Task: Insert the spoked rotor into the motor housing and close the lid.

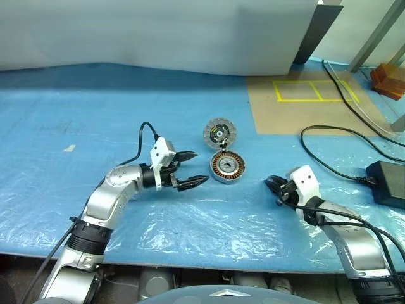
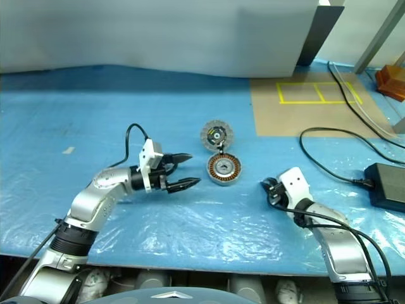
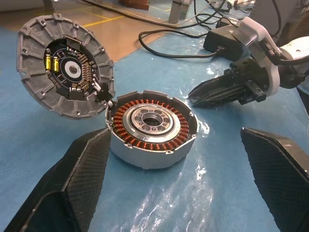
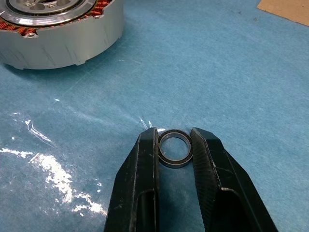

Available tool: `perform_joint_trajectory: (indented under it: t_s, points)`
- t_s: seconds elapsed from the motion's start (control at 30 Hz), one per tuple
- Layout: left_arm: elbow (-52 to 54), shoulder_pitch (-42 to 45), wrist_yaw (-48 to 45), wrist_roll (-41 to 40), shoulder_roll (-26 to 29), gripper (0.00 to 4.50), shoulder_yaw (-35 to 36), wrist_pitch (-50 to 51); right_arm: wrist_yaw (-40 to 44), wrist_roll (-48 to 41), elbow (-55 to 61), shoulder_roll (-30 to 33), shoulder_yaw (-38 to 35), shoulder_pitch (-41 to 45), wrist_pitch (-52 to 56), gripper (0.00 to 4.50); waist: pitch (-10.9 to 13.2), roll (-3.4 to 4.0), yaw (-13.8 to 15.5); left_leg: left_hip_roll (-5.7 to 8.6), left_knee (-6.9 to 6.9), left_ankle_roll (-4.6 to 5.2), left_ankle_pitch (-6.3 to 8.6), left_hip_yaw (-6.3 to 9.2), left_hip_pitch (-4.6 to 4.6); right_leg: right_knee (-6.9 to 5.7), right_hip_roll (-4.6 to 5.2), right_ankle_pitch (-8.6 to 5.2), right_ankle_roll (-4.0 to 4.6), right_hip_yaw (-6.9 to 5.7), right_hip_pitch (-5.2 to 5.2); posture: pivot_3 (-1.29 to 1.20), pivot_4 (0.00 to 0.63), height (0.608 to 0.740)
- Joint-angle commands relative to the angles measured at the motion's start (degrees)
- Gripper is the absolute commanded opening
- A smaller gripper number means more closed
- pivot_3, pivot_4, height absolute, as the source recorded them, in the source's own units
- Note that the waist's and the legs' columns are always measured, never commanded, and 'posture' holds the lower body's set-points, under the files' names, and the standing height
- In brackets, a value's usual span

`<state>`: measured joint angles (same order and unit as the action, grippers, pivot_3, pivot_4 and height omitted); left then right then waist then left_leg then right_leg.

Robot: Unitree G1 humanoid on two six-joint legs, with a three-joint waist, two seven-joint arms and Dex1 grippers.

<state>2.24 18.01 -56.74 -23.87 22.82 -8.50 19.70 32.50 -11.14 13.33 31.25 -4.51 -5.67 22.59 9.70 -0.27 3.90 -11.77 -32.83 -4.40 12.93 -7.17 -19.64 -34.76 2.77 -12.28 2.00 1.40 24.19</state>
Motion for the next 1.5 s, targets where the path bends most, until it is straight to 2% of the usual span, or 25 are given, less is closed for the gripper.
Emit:
perform_joint_trajectory:
  t_s: [0.03,0.17,0.33,0.43,0.5,0.57,0.77,1.1,1.5]
  points:
    - [0.1,0.5,-0.9,0.0,0.3,4.5,0.8,-2.1,-0.1,-2.6,4.6,-0.7,-0.7,1.8,2.8,0.59,0.0,0.01,0.0,0.0,0.0,0.0,0.0,0.0,0.0,0.0,0.0,0.0,0.0,0.0,0.0,0.0,0.15,0.74]
    - [0.7,0.0,-1.5,-1.0,0.4,4.5,1.3,-1.9,1.0,-4.0,11.6,0.2,0.7,7.1,5.2,0.59,0.0,0.03,-0.4,-0.01,0.03,0.0,0.0,0.0,0.0,-0.01,-0.02,0.0,0.0,0.01,0.05,0.0,0.15,0.74]
    - [0.8,0.0,-1.6,-1.1,0.3,4.5,1.8,-2.2,6.2,-6.4,16.3,3.4,5.9,14.5,11.2,0.59,0.0,0.03,-0.8,-0.01,0.07,-0.01,0.0,0.02,-0.01,-0.01,-0.03,0.01,0.0,-0.01,0.05,0.0,0.15,0.74]
    - [0.6,0.3,-1.6,-1.0,0.2,4.5,2.1,-2.5,9.4,-7.4,14.6,4.3,10.0,17.3,14.3,0.59,0.0,0.03,-0.7,0.0,0.08,-0.01,0.0,0.05,-0.08,0.02,-0.03,0.01,0.0,-0.02,0.05,0.0,0.15,0.74]
    - [0.6,0.4,-1.5,-1.3,-0.2,4.5,2.3,-2.3,9.5,-2.7,11.5,5.3,14.2,19.0,12.1,0.59,0.0,0.03,-0.8,0.0,0.08,-0.01,0.0,0.06,-0.1,0.02,-0.03,0.01,0.0,-0.03,0.05,0.0,0.15,0.74]
    - [1.7,0.3,-1.6,-2.3,-0.5,4.5,2.6,-1.7,9.1,-1.6,8.7,4.3,15.6,21.5,11.0,0.59,0.0,0.03,-0.9,0.0,0.07,-0.01,0.0,0.05,-0.1,0.01,-0.02,0.01,0.0,-0.03,0.05,0.0,0.15,0.74]
    - [3.7,-0.7,-2.3,-3.1,0.2,4.5,2.6,-1.6,8.5,-1.4,2.4,0.4,15.7,24.8,8.3,0.59,0.0,0.03,-1.2,-0.02,0.04,-0.01,-0.01,0.05,-0.08,-0.03,-0.03,0.01,0.02,-0.03,0.06,0.0,0.15,0.74]
    - [2.4,-1.9,-2.8,2.5,1.5,4.5,0.1,-7.8,8.9,0.2,-5.0,-1.8,15.4,25.0,5.8,0.59,0.0,0.03,-1.3,-0.01,0.04,-0.01,-0.01,0.04,-0.11,-0.02,-0.02,0.02,0.02,-0.03,0.08,0.0,0.15,0.74]
    - [2.5,-1.7,-1.8,2.6,0.4,4.5,-0.1,-7.7,11.7,-0.3,-1.2,-1.4,16.2,25.7,6.9,0.59,0.0,0.03,-1.3,-0.02,0.03,-0.01,-0.01,0.04,-0.1,-0.05,-0.03,0.02,0.03,-0.03,0.08,0.0,0.15,0.74]
